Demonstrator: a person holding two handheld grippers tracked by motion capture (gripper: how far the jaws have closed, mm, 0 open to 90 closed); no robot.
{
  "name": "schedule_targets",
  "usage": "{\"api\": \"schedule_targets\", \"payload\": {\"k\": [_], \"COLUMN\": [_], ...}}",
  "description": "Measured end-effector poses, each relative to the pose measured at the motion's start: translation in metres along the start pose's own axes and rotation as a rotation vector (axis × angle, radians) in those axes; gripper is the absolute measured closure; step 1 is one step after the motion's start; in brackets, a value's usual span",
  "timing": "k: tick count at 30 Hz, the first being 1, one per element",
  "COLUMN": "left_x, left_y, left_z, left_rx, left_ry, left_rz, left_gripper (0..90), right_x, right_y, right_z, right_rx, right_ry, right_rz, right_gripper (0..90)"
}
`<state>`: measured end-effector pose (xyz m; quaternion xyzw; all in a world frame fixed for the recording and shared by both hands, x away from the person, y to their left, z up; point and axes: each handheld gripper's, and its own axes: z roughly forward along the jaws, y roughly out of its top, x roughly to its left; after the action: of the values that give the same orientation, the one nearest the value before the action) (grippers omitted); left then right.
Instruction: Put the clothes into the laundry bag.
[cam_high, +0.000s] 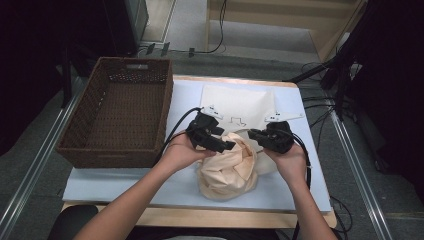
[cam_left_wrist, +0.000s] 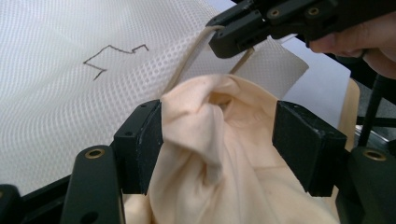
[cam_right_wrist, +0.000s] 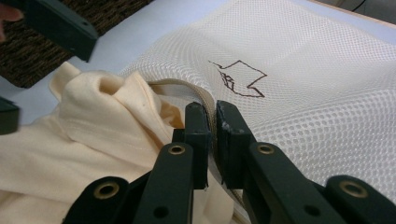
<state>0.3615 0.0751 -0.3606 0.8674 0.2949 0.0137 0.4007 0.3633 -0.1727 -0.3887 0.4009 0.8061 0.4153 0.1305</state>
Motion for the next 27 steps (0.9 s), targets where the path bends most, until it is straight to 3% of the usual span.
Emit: {"api": "schedule_targets", "payload": {"k": [12, 15, 21, 27], "left_x": [-0.007, -0.008, -0.007, -0.003], "left_y": [-0.034, -0.044, -0.060, -0.074], "left_z": [-0.015, -0.013, -0.009, 0.007], "left_rx": [0.026, 0.038, 0.051, 0.050], "left_ry": [0.002, -0.006, 0.008, 0.001], "left_rz": [-0.045, -0.074, -0.093, -0.126], "left_gripper": [26.7, 24.7, 24.2, 24.1], "right_x": [0.000, 0.000, 0.001, 0.001], "right_y": [0.000, 0.000, 0.001, 0.002], "right_z": [0.000, 0.000, -0.001, -0.001], "right_rx": [0.003, 0.003, 0.004, 0.000], "right_ry": [-0.002, -0.002, -0.002, 0.002], "right_rz": [-0.005, -0.005, -0.010, -0.014], "right_gripper": [84.8, 84.8, 84.8, 84.7]}}
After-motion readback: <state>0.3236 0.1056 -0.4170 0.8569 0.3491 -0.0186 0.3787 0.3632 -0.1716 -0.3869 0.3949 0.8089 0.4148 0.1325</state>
